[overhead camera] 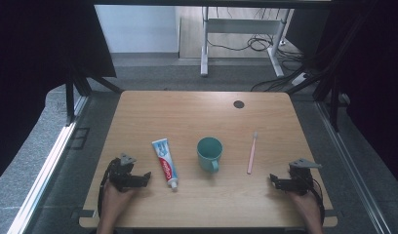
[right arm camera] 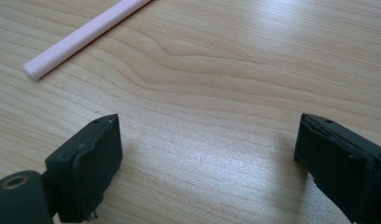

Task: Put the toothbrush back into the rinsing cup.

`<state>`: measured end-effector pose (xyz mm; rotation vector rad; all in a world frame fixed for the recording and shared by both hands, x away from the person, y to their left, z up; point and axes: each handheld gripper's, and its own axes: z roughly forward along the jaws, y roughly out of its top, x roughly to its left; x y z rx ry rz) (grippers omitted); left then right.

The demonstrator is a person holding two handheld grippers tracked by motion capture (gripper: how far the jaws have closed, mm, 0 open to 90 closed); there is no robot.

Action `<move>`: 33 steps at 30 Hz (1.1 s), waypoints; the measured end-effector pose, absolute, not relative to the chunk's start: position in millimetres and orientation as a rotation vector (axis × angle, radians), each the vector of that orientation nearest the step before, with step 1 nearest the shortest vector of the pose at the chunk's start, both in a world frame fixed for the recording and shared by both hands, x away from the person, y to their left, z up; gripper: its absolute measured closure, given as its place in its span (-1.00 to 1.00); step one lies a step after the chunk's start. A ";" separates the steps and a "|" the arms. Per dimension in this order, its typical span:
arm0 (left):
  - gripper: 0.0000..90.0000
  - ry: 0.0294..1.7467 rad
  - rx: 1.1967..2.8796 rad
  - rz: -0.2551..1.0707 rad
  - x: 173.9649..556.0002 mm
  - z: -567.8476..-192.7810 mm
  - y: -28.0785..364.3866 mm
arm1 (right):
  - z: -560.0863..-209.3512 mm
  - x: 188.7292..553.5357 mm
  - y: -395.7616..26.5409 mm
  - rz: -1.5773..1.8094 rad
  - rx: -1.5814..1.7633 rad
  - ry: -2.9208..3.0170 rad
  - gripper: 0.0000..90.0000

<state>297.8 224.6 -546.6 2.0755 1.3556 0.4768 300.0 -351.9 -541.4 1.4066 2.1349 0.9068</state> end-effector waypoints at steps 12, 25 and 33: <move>-1.00 1.357 2.074 0.478 297.8 -546.6 224.4 | -538.3 303.0 -351.1 0.911 1.425 2.161 -0.96; -1.00 1.361 2.072 0.479 297.7 -546.6 224.1 | -525.2 307.8 -349.3 0.892 1.397 2.196 -1.00; -1.00 1.363 2.071 0.481 297.7 -546.6 224.0 | -520.4 312.8 -348.5 0.872 1.393 2.230 -1.00</move>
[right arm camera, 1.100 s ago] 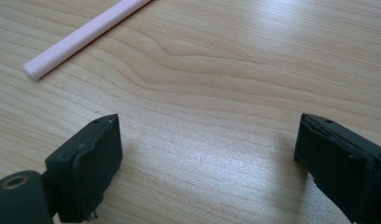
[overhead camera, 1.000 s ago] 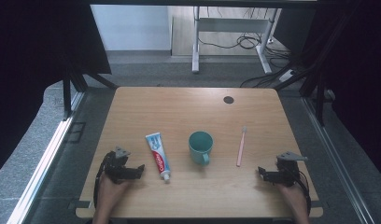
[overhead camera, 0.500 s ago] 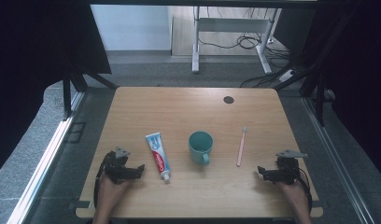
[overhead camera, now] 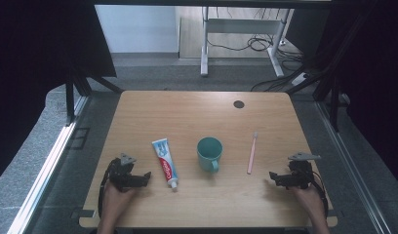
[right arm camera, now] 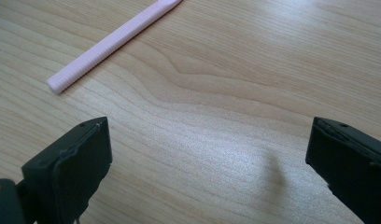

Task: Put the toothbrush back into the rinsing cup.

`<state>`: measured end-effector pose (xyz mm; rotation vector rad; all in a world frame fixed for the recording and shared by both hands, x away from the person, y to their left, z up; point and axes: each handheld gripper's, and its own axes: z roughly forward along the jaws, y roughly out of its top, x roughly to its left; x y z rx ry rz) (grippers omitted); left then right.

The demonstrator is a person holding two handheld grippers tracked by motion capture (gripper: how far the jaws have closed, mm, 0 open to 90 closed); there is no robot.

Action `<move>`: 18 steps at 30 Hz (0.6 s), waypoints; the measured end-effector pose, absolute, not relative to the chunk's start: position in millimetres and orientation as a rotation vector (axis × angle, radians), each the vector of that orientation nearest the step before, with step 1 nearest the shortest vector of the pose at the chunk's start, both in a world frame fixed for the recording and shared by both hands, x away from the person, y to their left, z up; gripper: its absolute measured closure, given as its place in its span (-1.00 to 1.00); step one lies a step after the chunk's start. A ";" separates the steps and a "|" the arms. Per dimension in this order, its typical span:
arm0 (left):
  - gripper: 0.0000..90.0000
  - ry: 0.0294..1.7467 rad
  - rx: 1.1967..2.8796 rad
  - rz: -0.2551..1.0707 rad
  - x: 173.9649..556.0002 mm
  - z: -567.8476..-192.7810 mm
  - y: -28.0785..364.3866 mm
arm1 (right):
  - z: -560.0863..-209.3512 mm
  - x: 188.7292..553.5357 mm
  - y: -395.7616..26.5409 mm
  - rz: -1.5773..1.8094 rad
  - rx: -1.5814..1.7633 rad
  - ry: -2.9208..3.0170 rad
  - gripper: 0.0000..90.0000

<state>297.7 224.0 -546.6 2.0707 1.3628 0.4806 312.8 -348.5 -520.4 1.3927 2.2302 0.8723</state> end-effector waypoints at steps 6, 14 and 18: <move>-1.00 1.363 2.070 0.482 297.7 -546.6 224.0 | -516.1 316.8 -346.2 0.860 1.391 2.244 -1.00; -1.00 1.364 2.070 0.482 297.6 -546.6 224.0 | -511.9 321.1 -339.5 0.856 1.390 2.267 -1.00; -1.00 1.364 2.071 0.482 297.6 -546.6 224.0 | -510.0 324.1 -336.7 0.841 1.386 2.286 -1.00</move>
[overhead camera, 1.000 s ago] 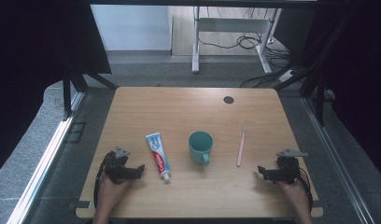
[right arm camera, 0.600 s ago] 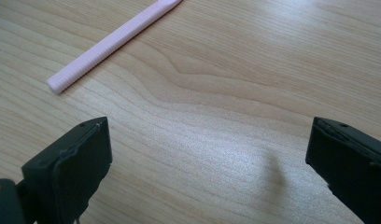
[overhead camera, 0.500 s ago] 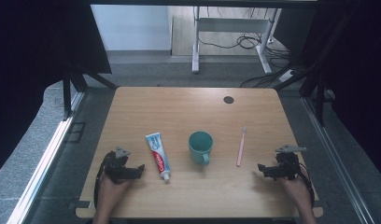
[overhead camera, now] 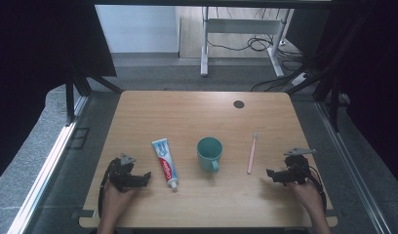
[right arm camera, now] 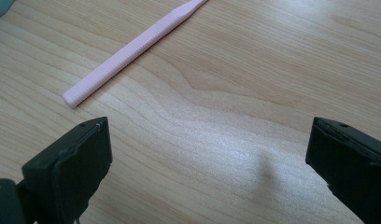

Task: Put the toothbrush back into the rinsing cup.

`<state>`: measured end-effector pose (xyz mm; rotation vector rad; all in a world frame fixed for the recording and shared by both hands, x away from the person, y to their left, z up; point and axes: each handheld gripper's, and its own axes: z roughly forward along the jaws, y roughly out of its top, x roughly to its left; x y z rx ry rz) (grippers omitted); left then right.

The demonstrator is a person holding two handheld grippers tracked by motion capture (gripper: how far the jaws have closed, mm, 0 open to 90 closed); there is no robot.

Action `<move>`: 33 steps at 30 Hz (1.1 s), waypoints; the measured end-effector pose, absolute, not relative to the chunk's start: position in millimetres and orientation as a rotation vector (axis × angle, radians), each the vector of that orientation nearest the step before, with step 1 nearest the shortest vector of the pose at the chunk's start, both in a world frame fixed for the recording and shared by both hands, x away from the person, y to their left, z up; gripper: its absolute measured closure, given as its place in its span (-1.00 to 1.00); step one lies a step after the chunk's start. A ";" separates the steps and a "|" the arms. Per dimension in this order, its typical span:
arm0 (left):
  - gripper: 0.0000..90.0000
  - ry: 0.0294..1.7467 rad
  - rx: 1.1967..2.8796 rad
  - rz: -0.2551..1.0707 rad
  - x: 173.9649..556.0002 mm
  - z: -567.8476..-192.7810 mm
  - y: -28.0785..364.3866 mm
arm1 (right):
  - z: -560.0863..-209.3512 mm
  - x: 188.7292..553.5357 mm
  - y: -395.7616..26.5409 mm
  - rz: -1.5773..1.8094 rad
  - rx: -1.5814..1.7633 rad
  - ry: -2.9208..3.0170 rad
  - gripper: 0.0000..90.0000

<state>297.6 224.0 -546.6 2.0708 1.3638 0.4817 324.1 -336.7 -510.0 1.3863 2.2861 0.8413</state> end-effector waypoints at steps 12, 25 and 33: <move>-1.00 1.364 2.071 0.481 297.6 -546.6 224.0 | -505.5 336.2 -330.2 0.804 1.391 2.321 -1.00; -1.00 1.365 2.069 0.481 297.6 -546.6 223.9 | -503.1 351.6 -318.8 0.721 1.404 2.391 -0.99; -1.00 1.365 2.069 0.482 297.6 -546.6 223.9 | -501.6 359.1 -315.8 0.685 1.431 2.417 -1.00</move>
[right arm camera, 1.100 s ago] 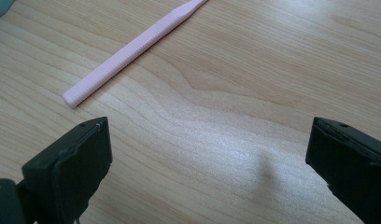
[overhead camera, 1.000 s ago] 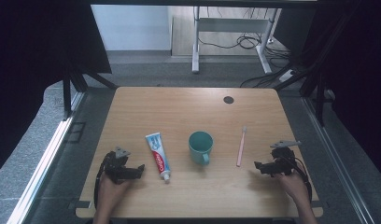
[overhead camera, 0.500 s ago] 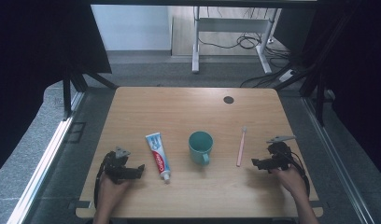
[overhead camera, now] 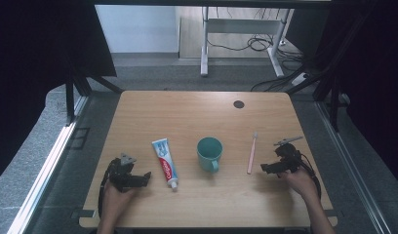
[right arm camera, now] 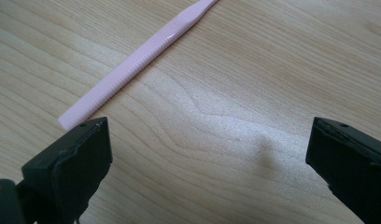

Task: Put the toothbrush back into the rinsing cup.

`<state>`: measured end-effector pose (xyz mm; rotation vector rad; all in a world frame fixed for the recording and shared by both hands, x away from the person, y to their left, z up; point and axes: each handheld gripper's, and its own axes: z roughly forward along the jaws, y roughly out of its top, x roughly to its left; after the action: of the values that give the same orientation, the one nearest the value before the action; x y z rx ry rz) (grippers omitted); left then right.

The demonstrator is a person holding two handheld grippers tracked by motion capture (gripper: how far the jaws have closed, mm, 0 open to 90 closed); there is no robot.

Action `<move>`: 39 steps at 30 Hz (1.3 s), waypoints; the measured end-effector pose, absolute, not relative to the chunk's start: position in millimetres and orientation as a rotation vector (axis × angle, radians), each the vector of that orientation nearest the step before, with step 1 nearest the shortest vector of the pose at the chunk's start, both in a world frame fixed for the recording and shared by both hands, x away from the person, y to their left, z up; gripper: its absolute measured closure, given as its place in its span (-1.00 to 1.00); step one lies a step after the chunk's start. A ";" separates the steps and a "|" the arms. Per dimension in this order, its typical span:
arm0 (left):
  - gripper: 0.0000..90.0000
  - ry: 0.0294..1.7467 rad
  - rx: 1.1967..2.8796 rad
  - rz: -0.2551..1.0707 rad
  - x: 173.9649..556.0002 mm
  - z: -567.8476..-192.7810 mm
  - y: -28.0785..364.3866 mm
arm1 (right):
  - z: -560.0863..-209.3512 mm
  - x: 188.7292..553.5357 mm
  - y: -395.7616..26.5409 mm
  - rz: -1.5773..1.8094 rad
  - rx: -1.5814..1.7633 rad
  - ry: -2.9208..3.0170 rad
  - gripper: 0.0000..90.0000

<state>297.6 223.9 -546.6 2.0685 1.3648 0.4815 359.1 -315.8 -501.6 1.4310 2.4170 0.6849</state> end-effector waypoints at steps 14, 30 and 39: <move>-1.00 1.366 2.069 0.480 297.5 -546.6 223.8 | -498.0 378.7 -302.3 0.621 1.464 2.494 -0.83; -1.00 1.365 2.071 0.481 297.6 -546.5 224.0 | -490.7 404.0 -275.4 0.548 1.497 2.596 -0.16; -1.00 1.365 2.071 0.481 297.6 -546.5 224.0 | -491.5 417.5 -259.2 0.484 1.502 2.612 -0.01</move>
<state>297.6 224.0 -546.5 2.0713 1.3654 0.4807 417.5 -259.2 -491.5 1.5020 2.6122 0.4842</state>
